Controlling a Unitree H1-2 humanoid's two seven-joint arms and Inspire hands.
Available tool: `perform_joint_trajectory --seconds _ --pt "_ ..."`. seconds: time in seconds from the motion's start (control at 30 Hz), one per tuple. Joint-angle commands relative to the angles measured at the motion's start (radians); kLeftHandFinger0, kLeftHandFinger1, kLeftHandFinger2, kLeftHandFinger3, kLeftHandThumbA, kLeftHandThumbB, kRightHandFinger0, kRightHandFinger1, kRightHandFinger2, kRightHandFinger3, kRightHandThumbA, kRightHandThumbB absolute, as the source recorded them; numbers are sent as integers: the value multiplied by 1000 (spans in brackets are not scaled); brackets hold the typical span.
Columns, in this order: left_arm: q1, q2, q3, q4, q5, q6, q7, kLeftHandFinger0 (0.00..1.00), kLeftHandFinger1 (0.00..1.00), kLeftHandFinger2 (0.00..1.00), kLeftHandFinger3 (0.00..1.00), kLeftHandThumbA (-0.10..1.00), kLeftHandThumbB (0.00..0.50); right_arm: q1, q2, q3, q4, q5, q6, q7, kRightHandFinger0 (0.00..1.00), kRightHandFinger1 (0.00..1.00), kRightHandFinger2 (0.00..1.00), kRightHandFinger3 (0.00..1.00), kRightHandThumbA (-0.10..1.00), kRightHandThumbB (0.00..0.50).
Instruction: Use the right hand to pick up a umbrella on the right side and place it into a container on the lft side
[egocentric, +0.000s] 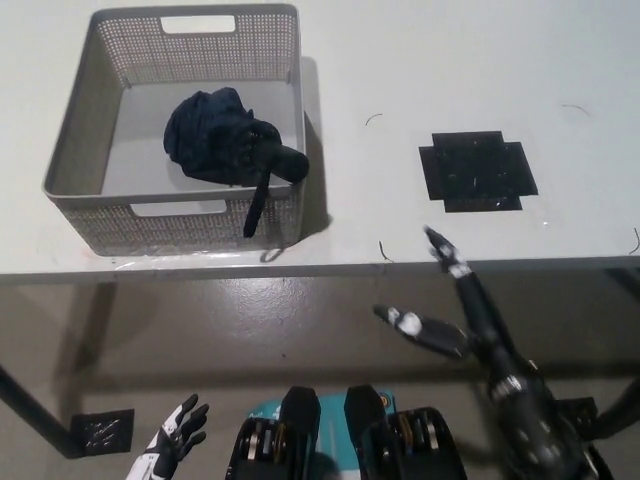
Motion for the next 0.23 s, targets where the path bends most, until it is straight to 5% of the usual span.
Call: perform_joint_trajectory --seconds 0.0,0.2 --pt "13 32 20 1 -41 -49 -19 1000 1000 1000 1000 1000 40 240 -92 -114 -767 539 -270 28 1000 1000 1000 1000 1000 402" --pt "7 34 24 -8 -37 -40 -15 1000 1000 1000 1000 1000 37 309 -93 -95 -717 561 -299 67 1000 1000 1000 1000 1000 423"
